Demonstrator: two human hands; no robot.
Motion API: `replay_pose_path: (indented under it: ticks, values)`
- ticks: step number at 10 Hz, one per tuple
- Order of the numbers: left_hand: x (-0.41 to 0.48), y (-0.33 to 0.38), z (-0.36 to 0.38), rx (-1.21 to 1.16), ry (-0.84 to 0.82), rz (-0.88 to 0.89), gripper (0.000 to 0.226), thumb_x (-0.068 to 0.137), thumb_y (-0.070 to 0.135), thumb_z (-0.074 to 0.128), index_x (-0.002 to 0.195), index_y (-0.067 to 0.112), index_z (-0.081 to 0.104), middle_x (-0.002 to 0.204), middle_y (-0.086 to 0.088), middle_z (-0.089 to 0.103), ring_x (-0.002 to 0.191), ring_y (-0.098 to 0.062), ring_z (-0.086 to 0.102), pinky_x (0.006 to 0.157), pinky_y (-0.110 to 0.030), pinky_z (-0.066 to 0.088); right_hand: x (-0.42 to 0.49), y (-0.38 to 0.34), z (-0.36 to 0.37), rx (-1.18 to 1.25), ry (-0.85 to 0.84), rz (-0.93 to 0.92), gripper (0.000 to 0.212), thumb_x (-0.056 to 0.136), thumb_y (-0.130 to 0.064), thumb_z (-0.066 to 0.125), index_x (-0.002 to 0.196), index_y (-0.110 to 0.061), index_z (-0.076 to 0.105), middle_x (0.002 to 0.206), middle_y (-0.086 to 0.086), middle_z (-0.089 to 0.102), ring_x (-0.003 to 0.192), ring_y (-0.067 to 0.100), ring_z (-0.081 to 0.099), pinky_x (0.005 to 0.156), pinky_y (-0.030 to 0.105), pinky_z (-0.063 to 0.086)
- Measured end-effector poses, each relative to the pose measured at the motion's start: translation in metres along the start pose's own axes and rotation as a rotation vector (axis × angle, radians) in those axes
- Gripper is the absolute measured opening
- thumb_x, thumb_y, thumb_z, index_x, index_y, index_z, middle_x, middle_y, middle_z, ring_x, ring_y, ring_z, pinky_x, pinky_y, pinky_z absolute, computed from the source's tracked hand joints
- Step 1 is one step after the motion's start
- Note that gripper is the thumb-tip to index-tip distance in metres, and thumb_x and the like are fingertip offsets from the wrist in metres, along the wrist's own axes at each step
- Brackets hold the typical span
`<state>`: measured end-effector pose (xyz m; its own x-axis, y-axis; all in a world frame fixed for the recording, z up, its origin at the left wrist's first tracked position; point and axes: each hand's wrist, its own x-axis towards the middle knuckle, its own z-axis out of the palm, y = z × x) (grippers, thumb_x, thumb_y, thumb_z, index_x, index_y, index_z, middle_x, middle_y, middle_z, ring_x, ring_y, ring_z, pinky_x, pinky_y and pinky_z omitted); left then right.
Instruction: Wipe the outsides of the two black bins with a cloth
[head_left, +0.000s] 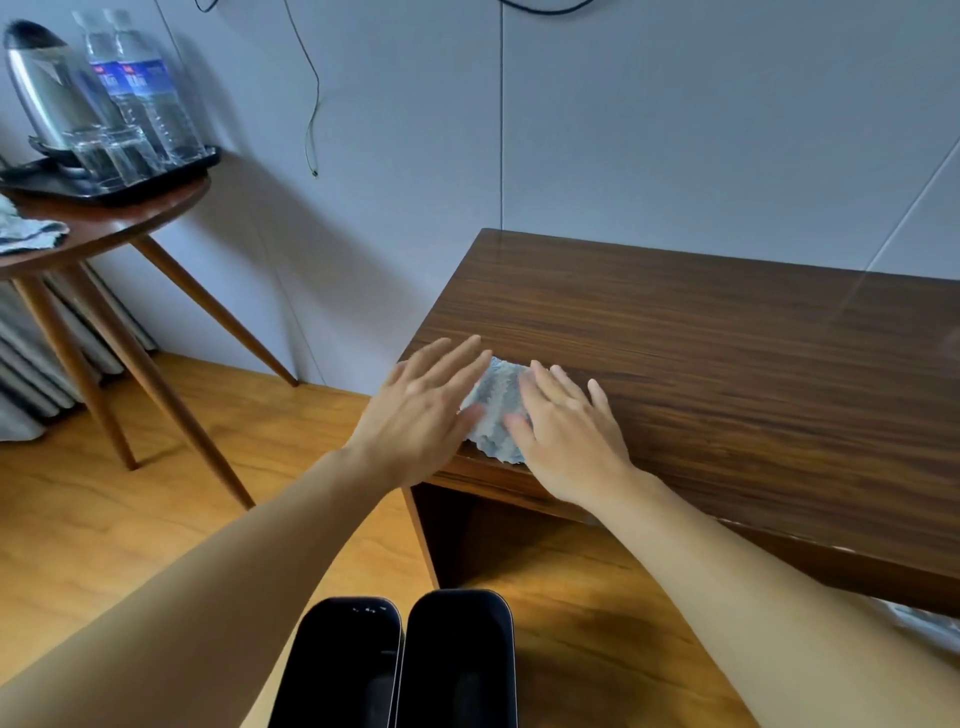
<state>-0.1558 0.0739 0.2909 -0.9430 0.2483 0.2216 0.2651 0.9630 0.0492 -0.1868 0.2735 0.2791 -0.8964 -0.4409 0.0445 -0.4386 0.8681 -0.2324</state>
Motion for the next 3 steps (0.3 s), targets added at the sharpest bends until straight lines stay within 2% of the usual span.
replay_pose_path:
  ticks: [1,2,3]
  values:
    - [0.011,-0.002,0.008,0.081,-0.355,-0.015,0.06,0.108,0.053,0.019,0.163,0.037,0.001,0.172,0.007,0.002,0.159,-0.026,-0.004,0.127,-0.053,0.008,-0.002,0.002,0.003,-0.028,-0.066,-0.001,0.066,0.108,-0.048,0.026,0.163,-0.017,0.009,0.172,0.001,0.005,0.158,0.019,0.0,0.127,0.05,0.002]
    - [0.004,-0.004,0.005,0.011,-0.331,-0.079,0.064,0.105,0.06,0.018,0.162,0.038,0.0,0.172,0.006,0.004,0.159,-0.025,-0.004,0.127,-0.052,0.007,-0.002,0.0,-0.001,0.007,-0.045,0.006,0.067,0.107,-0.05,0.027,0.163,-0.016,0.013,0.172,0.002,0.007,0.158,0.018,0.002,0.127,0.05,0.002]
    - [-0.018,-0.005,-0.005,-0.085,-0.237,-0.168,0.068,0.103,0.066,0.019,0.163,0.037,0.007,0.172,0.006,0.004,0.159,-0.021,-0.002,0.128,-0.049,0.008,-0.01,-0.009,-0.007,0.023,-0.001,-0.004,0.067,0.107,-0.052,0.027,0.162,-0.016,0.017,0.171,0.003,0.011,0.158,0.018,0.004,0.127,0.049,0.003]
